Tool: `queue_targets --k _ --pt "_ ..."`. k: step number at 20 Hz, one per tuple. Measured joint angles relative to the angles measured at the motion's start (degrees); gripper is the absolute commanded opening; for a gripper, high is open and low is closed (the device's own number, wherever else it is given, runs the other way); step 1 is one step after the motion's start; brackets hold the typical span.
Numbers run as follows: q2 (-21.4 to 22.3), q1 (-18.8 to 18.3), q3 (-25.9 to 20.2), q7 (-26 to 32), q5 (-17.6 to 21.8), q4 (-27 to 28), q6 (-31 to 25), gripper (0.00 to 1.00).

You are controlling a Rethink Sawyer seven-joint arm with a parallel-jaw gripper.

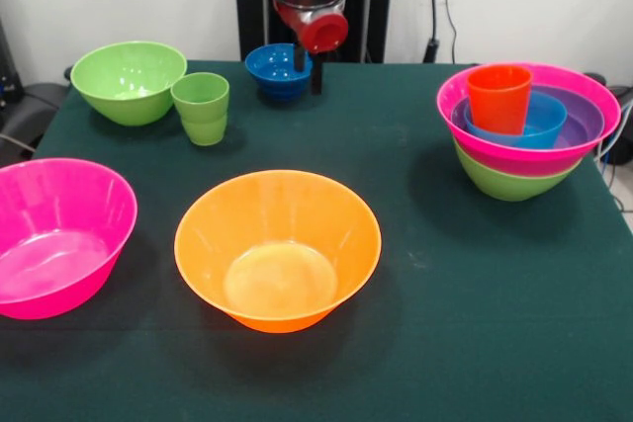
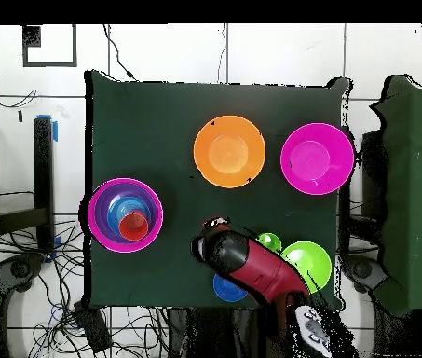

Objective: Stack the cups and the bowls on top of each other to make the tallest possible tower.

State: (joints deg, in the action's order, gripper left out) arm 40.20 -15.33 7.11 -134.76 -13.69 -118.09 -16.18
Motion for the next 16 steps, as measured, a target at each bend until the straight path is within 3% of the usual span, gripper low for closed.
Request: queue_targets --k 10,16 --pt "5.11 5.38 3.41 -0.01 -2.72 -0.07 -5.61 1.0" --pt "7.3 6.31 4.91 -0.01 -2.87 -0.08 -8.3 1.0"
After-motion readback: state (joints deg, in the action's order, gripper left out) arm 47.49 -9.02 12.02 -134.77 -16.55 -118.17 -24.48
